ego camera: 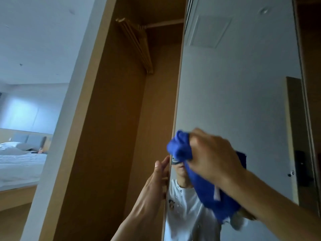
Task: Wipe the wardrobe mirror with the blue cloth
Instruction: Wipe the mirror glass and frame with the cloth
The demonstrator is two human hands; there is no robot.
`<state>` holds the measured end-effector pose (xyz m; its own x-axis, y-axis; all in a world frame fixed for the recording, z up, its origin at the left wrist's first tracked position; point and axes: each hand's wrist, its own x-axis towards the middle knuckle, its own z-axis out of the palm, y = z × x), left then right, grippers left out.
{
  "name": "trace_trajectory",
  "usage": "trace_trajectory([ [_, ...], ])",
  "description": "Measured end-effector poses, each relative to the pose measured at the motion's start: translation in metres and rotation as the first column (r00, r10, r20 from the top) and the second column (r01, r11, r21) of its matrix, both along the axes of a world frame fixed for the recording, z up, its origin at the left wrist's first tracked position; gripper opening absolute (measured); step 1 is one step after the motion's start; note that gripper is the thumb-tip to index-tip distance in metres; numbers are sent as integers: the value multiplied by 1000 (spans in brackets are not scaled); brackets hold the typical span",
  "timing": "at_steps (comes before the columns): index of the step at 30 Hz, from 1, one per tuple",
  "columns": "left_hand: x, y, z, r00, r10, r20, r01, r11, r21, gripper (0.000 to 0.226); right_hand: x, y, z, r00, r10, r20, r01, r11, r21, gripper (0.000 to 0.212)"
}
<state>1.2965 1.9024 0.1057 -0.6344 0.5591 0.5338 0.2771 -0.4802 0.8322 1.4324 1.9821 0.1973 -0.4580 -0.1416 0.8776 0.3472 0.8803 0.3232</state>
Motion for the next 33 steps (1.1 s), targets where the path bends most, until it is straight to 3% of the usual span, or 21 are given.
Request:
trace_trajectory([
  [2,3,10,11,995,-15,101,13,1000,25,50,7,-1,-34,991,7,132,-6,1000,-4,26],
  [6,14,-4,2,997,-46,55,45,999,12,48,11,-1,-31,976,-49,214,34,997,73,26],
  [9,22,-16,-16,995,5,-99,-3,1000,19,43,4,-3,20,995,-77,61,72,993,90,17],
  [13,17,-15,-14,993,-11,-120,11,1000,0,37,-4,-8,44,993,-92,-74,95,995,36,22],
  [15,17,-15,-14,992,-10,-124,8,1000,-17,34,0,-7,18,997,-76,-19,76,997,11,25],
  [18,16,-15,-15,996,-7,-92,6,1000,-6,47,9,2,-35,993,11,115,-14,999,31,30],
  [20,18,-16,-15,997,-10,-79,9,1000,-12,51,14,9,-56,970,33,240,-37,999,12,21],
  [22,20,-17,-17,995,-13,-95,10,1000,-27,52,25,15,-67,959,41,279,-33,999,-31,33],
  [25,22,-21,-28,996,-41,-79,35,997,-68,56,46,17,-77,978,70,195,-60,997,-58,55],
  [30,27,-26,-61,996,-38,-76,30,994,-104,56,57,42,-96,968,149,201,-140,988,-59,27],
  [33,27,-27,-77,998,-19,-63,13,996,-92,58,59,52,-95,981,97,170,-91,995,-44,24],
])
